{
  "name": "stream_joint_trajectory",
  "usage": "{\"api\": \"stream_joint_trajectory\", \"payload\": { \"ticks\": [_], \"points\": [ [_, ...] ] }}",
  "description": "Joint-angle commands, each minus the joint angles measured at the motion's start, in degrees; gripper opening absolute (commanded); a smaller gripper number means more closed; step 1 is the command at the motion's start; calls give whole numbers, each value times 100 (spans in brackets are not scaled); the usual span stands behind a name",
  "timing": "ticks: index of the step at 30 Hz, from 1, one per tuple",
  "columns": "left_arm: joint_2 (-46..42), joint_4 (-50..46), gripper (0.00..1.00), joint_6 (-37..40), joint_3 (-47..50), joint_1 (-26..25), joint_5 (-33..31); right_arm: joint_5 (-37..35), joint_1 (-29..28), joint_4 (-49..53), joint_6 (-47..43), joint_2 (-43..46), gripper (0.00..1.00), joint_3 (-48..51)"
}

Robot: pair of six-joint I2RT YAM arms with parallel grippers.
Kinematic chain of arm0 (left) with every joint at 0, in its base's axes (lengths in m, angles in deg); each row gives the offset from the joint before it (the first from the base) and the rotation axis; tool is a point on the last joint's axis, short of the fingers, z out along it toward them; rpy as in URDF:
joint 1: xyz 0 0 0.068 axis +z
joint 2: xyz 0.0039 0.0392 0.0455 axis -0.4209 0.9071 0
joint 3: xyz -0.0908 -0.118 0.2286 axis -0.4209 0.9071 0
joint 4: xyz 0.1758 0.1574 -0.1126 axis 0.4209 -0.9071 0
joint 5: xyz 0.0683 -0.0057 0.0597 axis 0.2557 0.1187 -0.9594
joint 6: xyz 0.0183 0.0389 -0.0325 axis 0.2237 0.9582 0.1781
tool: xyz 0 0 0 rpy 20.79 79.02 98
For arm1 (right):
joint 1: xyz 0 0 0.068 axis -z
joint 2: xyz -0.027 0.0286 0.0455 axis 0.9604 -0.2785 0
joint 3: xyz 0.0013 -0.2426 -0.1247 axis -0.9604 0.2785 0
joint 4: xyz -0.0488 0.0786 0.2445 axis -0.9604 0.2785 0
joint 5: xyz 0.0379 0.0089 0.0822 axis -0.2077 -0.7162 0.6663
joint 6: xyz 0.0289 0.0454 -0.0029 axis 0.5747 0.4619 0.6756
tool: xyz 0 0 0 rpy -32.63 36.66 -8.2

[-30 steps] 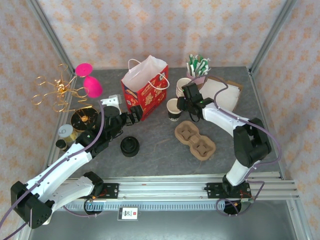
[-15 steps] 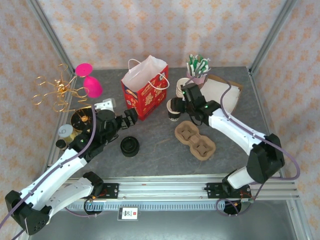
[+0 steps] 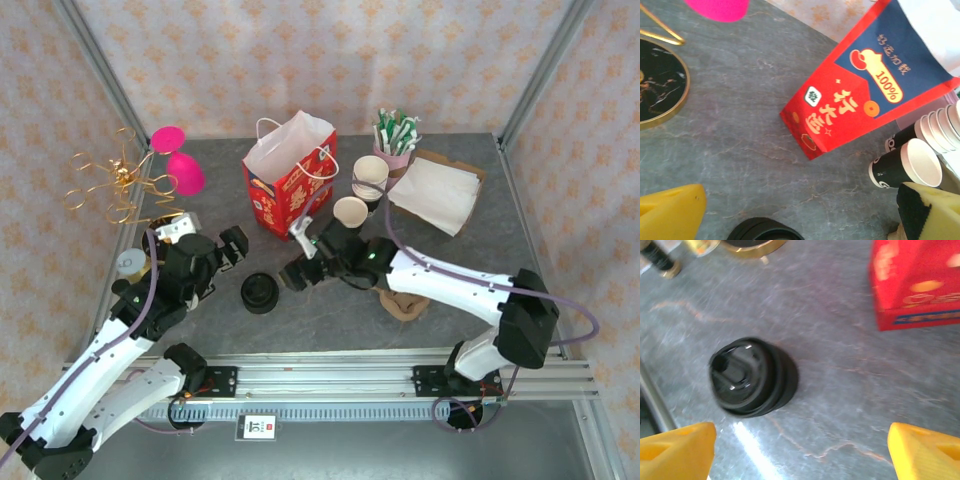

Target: Pack the takeout coffee

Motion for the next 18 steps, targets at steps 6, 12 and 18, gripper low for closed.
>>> {"api": "stream_joint_trajectory", "payload": {
  "ticks": [6,12,18],
  "points": [
    [-515,-1026,99,-702,-100,-39,-631,96,-510,-69,-599,-938,92,-706],
    [-710,-1405,99,-893,-198,-40,-872,-421,-751,251,-535,-1560,97,-1272],
    [-907,-1600,99,-1013,-228,-38,-1044,-979,-852,544,-337,-2052,100,-1756]
  ]
}}
